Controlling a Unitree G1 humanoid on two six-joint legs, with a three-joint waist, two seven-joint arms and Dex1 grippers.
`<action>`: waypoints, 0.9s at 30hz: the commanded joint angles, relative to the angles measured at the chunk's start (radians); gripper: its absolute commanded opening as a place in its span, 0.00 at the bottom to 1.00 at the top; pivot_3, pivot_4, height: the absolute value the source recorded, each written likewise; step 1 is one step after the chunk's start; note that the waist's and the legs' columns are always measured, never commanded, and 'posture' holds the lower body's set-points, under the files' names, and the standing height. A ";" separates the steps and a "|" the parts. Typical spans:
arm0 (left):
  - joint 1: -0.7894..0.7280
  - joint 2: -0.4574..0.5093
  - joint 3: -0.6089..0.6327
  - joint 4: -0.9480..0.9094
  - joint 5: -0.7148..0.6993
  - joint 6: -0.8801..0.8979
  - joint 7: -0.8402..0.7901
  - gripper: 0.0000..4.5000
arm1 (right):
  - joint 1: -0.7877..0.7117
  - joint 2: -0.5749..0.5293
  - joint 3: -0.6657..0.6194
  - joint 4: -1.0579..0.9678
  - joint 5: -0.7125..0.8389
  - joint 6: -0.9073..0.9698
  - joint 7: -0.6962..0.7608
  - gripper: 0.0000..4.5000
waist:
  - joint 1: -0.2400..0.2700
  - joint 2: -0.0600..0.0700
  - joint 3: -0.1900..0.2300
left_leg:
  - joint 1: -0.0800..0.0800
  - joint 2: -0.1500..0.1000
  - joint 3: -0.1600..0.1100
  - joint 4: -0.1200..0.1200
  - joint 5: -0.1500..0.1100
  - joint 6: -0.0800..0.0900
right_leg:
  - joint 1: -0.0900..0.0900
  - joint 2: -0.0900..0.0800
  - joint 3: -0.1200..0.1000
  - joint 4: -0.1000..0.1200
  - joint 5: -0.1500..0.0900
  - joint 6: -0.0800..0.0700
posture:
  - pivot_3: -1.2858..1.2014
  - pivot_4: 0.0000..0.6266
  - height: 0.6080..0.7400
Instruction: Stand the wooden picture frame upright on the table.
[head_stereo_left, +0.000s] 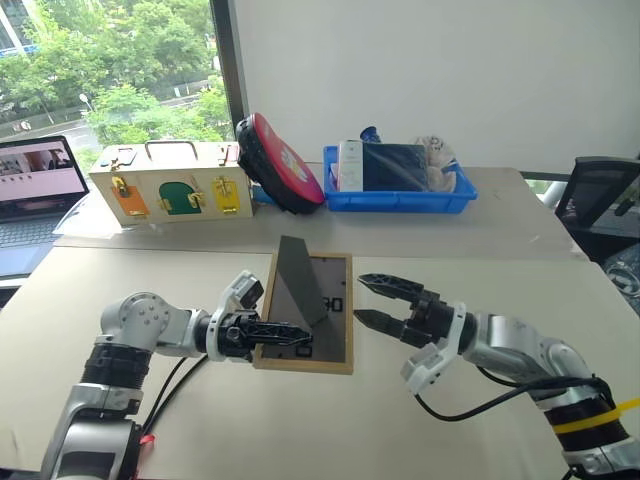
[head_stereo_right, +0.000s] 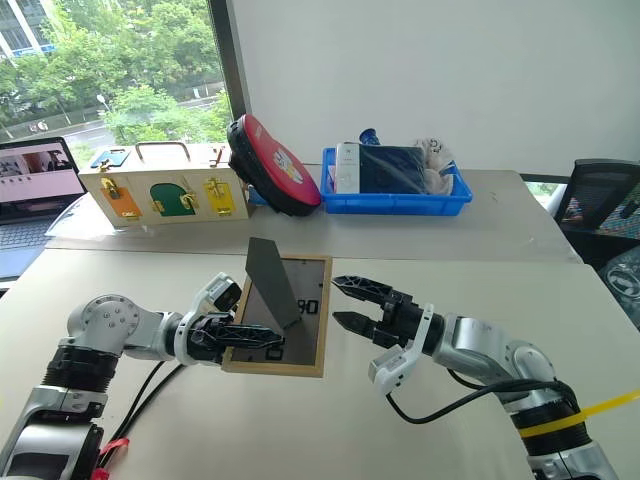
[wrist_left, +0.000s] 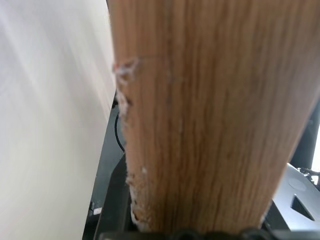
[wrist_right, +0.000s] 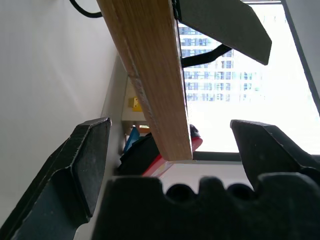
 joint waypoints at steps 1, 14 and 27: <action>0.014 0.031 -0.046 -0.022 0.035 -0.044 -0.097 0.24 | -0.027 0.010 0.018 -0.001 0.005 -0.024 -0.029 0.99 | 0.000 0.000 0.000 | 0.000 0.000 0.000 0.000 0.000 0.000 | 0.000 0.000 0.000 0.000 0.000 0.000 | 0.52 0.24 0.96; -0.007 0.021 -0.176 0.029 0.190 -0.199 -0.268 0.24 | -0.092 0.055 0.092 0.025 -0.011 -0.034 -0.032 0.83 | -0.001 0.000 0.000 | 0.000 0.000 0.000 0.000 0.000 0.000 | 0.000 0.000 0.000 0.001 0.000 0.000 | 0.52 0.24 0.96; 0.019 0.037 -0.221 0.081 0.343 -0.421 -0.440 0.68 | -0.136 0.049 0.079 0.060 -0.018 -0.029 -0.066 0.28 | 0.000 0.000 0.000 | 0.000 0.000 0.000 0.001 0.000 0.000 | 0.000 0.000 0.000 0.002 0.000 0.000 | 0.52 0.24 0.96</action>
